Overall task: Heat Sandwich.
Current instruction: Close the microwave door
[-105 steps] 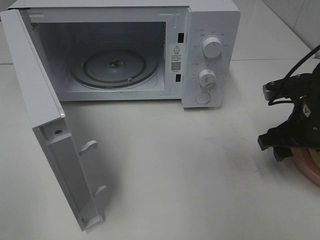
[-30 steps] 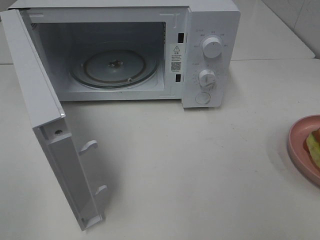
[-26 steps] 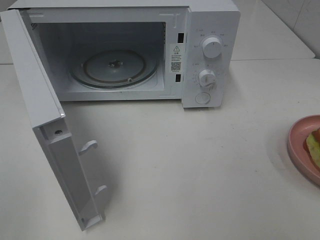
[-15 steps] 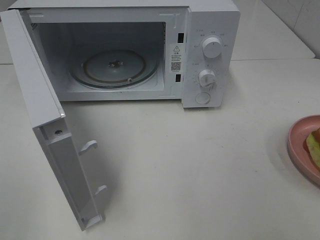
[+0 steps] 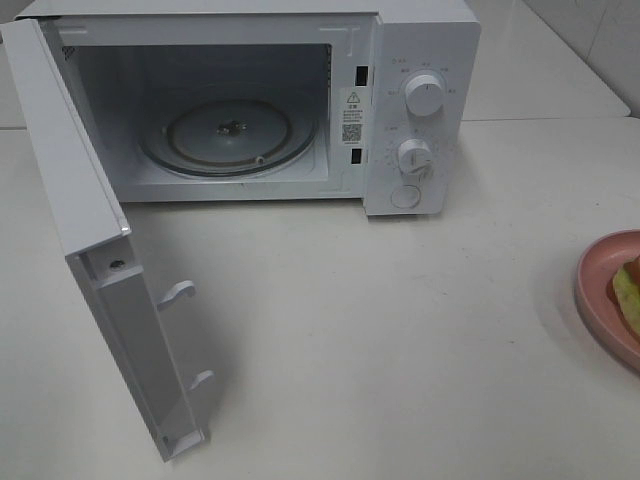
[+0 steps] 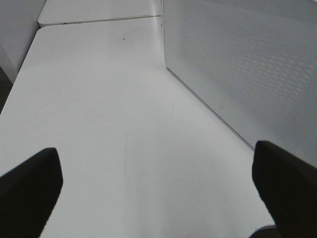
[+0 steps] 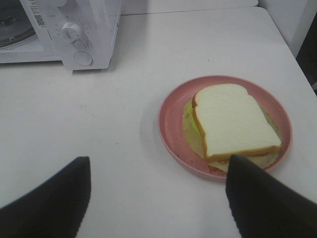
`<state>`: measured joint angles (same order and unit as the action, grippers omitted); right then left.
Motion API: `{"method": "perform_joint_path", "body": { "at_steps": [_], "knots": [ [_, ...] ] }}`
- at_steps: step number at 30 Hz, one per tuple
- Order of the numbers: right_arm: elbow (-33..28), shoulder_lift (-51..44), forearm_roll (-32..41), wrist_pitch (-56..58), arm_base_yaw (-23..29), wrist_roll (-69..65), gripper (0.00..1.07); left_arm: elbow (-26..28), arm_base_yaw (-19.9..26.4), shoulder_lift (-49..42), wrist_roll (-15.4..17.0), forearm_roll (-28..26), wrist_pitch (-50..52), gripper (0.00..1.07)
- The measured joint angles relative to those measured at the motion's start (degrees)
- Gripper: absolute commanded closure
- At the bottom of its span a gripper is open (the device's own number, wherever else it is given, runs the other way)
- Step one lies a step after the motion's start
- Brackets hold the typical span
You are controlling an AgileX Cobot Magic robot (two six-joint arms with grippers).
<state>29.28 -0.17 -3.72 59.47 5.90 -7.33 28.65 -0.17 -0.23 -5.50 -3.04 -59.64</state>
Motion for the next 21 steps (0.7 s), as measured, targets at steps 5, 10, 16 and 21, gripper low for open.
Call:
{"method": "perform_joint_path", "body": {
  "at_steps": [5,10,16,21],
  "knots": [
    [0.00,0.00,0.00,0.00,0.00,0.00,0.34,0.00,0.00,0.00,0.00,0.00,0.00,0.07],
    [0.00,0.00,0.00,0.00,0.00,0.00,0.34,0.00,0.00,0.00,0.00,0.00,0.00,0.07],
    [0.00,0.00,0.00,0.00,0.00,0.00,0.34,0.00,0.00,0.00,0.00,0.00,0.00,0.07],
    [0.00,0.00,0.00,0.00,0.00,0.00,0.34,0.00,0.00,0.00,0.00,0.00,0.00,0.07]
  ]
}}
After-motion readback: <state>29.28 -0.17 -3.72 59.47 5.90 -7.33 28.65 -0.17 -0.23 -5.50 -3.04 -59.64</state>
